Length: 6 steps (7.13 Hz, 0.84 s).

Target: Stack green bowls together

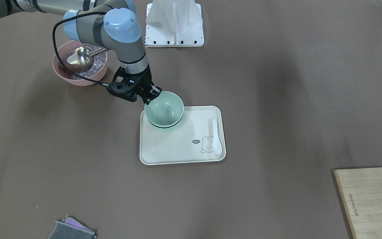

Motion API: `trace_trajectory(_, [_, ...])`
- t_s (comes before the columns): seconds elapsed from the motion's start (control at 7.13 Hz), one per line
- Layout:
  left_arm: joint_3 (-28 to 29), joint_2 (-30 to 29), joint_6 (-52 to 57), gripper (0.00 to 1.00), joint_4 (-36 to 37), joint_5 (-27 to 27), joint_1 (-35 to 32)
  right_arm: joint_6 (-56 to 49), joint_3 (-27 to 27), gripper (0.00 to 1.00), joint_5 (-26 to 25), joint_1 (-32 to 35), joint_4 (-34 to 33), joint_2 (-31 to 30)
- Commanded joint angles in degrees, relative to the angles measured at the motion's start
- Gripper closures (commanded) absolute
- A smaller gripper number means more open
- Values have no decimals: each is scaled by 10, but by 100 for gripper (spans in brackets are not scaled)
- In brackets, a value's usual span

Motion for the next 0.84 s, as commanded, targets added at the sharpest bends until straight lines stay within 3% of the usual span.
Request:
trace_trajectory(0.0, [-1,0,0,2,0,-1,0,-1,0,100,1,-1,1,-1])
trace_trajectory(0.7, [1,0,0,2,0,-1,0,-5,-2,100,0,-1,4,0])
